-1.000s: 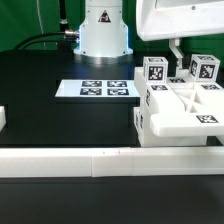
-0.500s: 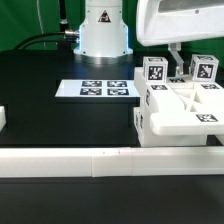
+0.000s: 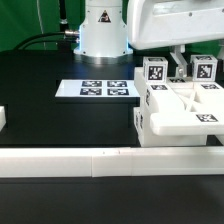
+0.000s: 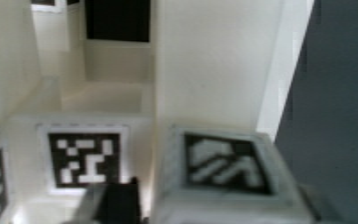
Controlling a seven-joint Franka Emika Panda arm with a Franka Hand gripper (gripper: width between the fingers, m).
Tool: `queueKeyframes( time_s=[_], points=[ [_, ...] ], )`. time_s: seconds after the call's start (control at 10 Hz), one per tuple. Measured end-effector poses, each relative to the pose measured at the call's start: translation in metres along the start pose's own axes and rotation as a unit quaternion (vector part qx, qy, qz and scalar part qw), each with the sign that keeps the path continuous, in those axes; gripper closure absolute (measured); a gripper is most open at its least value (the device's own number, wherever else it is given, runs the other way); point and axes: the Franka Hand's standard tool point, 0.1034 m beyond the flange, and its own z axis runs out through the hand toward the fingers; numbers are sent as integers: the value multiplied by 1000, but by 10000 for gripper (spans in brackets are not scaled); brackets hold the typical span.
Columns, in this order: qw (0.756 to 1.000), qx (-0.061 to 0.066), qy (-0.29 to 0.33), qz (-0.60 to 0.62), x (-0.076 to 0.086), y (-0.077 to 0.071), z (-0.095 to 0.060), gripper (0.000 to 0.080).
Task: Assemble chair
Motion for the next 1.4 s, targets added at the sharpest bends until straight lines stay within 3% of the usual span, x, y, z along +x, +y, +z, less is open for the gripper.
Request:
queueKeyframes(
  time_s=[0.1,0.4,0.7,1.0,1.4],
  points=[
    [1000,0,0,0,0,0,0,535],
    [1000,1,0,17,0,0,0,535],
    [991,0,13,134,2,0,0,535],
    [971,5,13,240,2,-6,1,534],
    [924,10,10,381,-2,-11,1,534]
  ],
)
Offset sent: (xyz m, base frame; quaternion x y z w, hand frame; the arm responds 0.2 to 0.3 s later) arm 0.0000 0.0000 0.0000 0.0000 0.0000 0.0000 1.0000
